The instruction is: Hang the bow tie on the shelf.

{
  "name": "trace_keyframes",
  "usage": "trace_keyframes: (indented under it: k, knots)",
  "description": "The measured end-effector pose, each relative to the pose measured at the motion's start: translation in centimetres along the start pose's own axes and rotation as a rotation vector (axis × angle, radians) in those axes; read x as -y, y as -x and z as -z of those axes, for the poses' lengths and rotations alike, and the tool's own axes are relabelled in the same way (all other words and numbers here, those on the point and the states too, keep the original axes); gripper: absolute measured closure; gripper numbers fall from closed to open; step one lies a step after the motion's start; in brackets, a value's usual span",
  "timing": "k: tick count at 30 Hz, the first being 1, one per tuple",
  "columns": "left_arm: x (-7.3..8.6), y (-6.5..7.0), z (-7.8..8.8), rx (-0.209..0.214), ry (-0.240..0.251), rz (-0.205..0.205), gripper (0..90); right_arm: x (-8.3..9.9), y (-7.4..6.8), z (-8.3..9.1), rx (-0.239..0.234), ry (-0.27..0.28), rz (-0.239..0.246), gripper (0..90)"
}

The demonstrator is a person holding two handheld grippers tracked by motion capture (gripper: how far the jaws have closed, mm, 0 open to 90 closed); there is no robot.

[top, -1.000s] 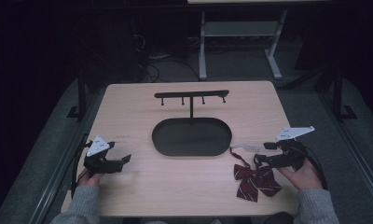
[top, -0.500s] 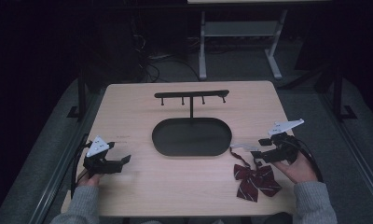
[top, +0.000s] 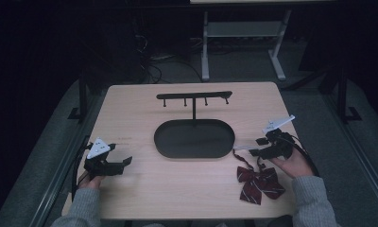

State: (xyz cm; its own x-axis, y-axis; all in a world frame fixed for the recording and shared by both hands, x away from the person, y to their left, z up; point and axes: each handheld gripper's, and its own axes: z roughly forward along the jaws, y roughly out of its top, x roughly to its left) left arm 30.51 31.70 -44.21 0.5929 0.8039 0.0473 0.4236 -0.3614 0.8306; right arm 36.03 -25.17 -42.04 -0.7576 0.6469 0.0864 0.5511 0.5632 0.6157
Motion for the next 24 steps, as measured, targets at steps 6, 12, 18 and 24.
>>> trace_keyframes:
  k: [6, 12, 18, 24]
  knots:
    - [0.0, 0.0, 0.0, 0.001, -0.009, -0.003, 13.0, 0.0, 0.9, -1.3, 0.008, -0.036, -0.002, 45.7]
    - [0.0, 0.0, 0.0, 0.004, -0.014, -0.01, 13.0, 0.2, 1.4, -2.6, 0.025, -0.087, 0.011, 51.4]
    - [0.0, 0.0, 0.0, 0.005, -0.015, -0.009, 13.0, 0.2, 1.4, -3.1, 0.039, -0.109, 0.026, 62.8]
    - [0.0, 0.0, 0.0, 0.006, -0.015, -0.011, 13.0, 0.2, 1.2, -3.5, 0.052, -0.13, 0.044, 69.6]
